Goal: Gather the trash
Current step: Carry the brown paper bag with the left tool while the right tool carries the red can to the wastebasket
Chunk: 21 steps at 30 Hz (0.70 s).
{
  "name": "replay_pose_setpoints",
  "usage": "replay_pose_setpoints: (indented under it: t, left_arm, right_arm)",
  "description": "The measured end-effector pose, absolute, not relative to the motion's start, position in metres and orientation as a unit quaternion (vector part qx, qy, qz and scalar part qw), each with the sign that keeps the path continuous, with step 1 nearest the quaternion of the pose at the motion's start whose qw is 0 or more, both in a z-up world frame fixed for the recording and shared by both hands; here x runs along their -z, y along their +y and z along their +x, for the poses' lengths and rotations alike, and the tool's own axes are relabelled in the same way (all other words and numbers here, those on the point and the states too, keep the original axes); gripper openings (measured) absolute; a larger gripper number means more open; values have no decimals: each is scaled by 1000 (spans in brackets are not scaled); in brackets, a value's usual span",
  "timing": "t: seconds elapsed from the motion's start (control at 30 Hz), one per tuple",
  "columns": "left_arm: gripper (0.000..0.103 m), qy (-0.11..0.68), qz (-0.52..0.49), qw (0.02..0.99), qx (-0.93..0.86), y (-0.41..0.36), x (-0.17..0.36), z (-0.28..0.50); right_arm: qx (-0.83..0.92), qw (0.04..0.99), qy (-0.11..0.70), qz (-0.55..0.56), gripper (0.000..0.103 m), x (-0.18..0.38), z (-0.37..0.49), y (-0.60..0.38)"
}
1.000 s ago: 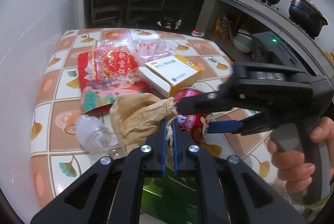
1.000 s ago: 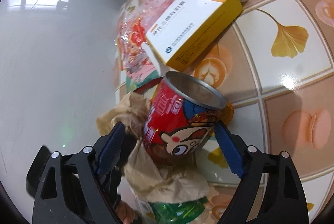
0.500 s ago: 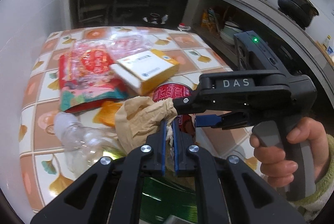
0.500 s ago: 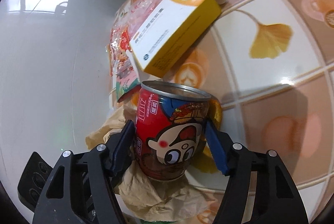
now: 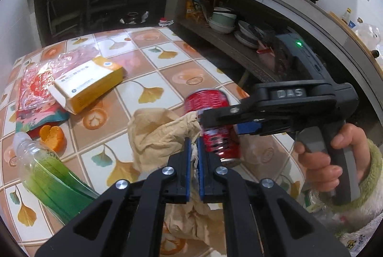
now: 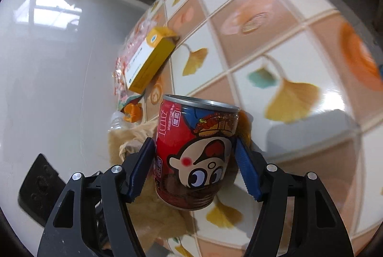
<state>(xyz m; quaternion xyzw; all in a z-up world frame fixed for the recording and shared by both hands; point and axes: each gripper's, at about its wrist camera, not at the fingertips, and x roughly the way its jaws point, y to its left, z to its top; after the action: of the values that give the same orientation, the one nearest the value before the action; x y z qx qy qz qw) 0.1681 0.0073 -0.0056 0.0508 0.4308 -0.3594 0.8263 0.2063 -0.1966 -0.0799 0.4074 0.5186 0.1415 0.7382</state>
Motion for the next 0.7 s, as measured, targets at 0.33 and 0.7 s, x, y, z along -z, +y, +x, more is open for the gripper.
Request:
replay_pose_setpoints:
  t: [0.33, 0.7]
  left_arm:
    - [4, 408, 40, 842, 350, 6, -25, 158]
    - [4, 376, 44, 852, 362, -22, -57, 154]
  right_arm:
    - [-157, 738, 473, 455, 63, 68, 171, -241]
    - [-150, 741, 433, 491, 63, 61, 142, -280]
